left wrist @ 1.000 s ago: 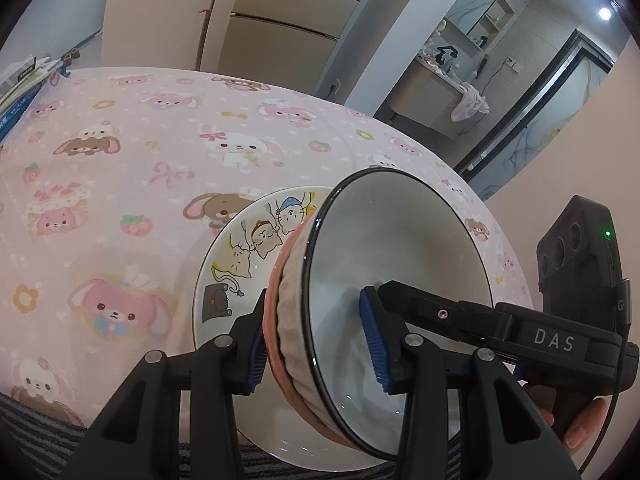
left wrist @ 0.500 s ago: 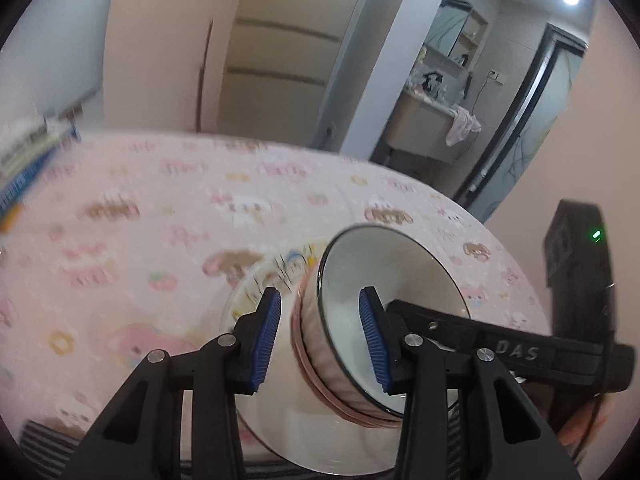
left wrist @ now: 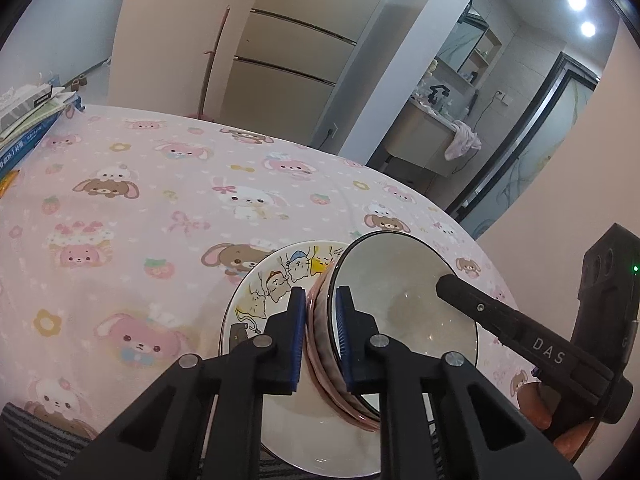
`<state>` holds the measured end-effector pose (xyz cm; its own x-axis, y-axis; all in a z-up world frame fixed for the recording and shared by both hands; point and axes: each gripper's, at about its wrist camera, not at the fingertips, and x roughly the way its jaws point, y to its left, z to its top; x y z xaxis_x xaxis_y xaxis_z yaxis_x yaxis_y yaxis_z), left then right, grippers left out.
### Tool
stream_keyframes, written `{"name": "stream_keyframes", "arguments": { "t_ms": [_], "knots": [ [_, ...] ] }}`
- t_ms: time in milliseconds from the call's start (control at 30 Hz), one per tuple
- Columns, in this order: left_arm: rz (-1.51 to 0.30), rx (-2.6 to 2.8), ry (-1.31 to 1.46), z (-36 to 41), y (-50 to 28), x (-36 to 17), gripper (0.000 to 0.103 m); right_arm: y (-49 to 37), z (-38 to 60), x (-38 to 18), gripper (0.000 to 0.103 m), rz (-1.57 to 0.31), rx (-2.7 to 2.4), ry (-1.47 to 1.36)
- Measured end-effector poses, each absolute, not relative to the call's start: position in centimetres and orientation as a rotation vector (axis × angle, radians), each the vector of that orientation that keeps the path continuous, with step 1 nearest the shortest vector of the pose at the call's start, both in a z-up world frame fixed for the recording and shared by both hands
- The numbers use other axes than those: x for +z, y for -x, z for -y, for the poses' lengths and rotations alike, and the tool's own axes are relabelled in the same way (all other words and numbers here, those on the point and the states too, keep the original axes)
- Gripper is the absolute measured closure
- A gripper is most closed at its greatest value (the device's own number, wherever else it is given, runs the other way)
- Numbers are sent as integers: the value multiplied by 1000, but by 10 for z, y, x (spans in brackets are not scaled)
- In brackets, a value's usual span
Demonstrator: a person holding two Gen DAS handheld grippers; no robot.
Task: Organize plates and bowls
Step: 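Lower the bowl stack onto the center of the plate stack, then open both tools and pull them back from the bowls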
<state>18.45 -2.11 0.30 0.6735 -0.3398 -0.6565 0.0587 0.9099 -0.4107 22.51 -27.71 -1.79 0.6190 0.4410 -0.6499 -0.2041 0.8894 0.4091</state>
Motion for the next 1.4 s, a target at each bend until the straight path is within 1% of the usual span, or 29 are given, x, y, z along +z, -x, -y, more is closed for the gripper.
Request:
{"name": "stream_keyframes", "arguments": {
  "t_ms": [33, 167, 233, 300, 333, 367, 400, 467, 500, 533, 600, 667, 700, 800, 833, 900, 933, 967, 1000, 1033, 1167, 1200, 1233, 1267, 1400],
  "knots": [
    [-805, -232, 374, 21, -184, 3, 86, -226, 276, -18, 80, -825, 387, -310],
    [-787, -228, 336, 24, -181, 5, 86, -226, 278, -19, 80, -832, 381, -339],
    [-736, -209, 292, 27, -174, 13, 86, -223, 279, -18, 80, -824, 371, -348],
    [-674, -181, 222, 32, -165, 25, 86, -217, 277, -10, 80, -776, 354, -309],
    [-636, -173, 198, 33, -159, 31, 83, -213, 276, -6, 80, -749, 348, -289],
    [-611, -170, 191, 33, -154, 36, 75, -210, 276, -3, 80, -731, 348, -278],
    [-581, -178, 197, 32, -147, 42, 70, -208, 276, 0, 80, -719, 355, -279],
    [-530, -180, 195, 31, -137, 53, 37, -203, 280, 8, 80, -698, 373, -294],
    [-487, -171, 177, 31, -129, 61, 34, -200, 282, 13, 80, -686, 372, -295],
    [-427, -153, 137, 32, -118, 70, 33, -195, 283, 19, 80, -667, 362, -279],
    [-367, -137, 79, 35, -104, 82, 29, -182, 281, 34, 79, -612, 329, -197],
    [-353, -145, 67, 34, -89, 96, 21, -165, 280, 48, 73, -548, 323, -145],
    [-339, -154, 71, 32, -82, 103, 19, -157, 281, 54, 67, -521, 321, -141],
    [-263, -151, 52, 31, -58, 119, 17, -133, 285, 72, 61, -436, 326, -130],
    [-244, -142, 41, 31, -52, 123, 16, -127, 285, 77, 55, -414, 328, -125],
    [-205, -133, 22, 32, -39, 129, 14, -114, 288, 88, 45, -364, 328, -117],
    [-187, -132, 16, 32, -33, 131, 13, -107, 290, 93, 36, -333, 324, -113],
    [-175, -126, 12, 31, -28, 133, 10, -100, 291, 96, 31, -310, 321, -107],
    [-164, -119, 15, 31, -25, 133, 6, -95, 292, 98, 21, -289, 318, -103],
    [-149, -127, 13, 30, -21, 131, 0, -89, 293, 100, 16, -269, 313, -100],
    [-122, -129, -24, 31, -10, 120, 0, -71, 286, 96, 15, -228, 244, -38],
    [-121, -127, -32, 31, -8, 116, 0, -66, 283, 94, 14, -213, 240, -15],
    [-127, -116, -37, 31, -7, 111, 0, -60, 279, 92, 10, -203, 248, 7],
    [-130, -104, -33, 29, -7, 106, 0, -55, 275, 88, 8, -198, 254, 22],
    [-164, -72, 46, 18, -4, 89, 0, -45, 266, 69, 5, -191, 251, 23]
  ]
}}
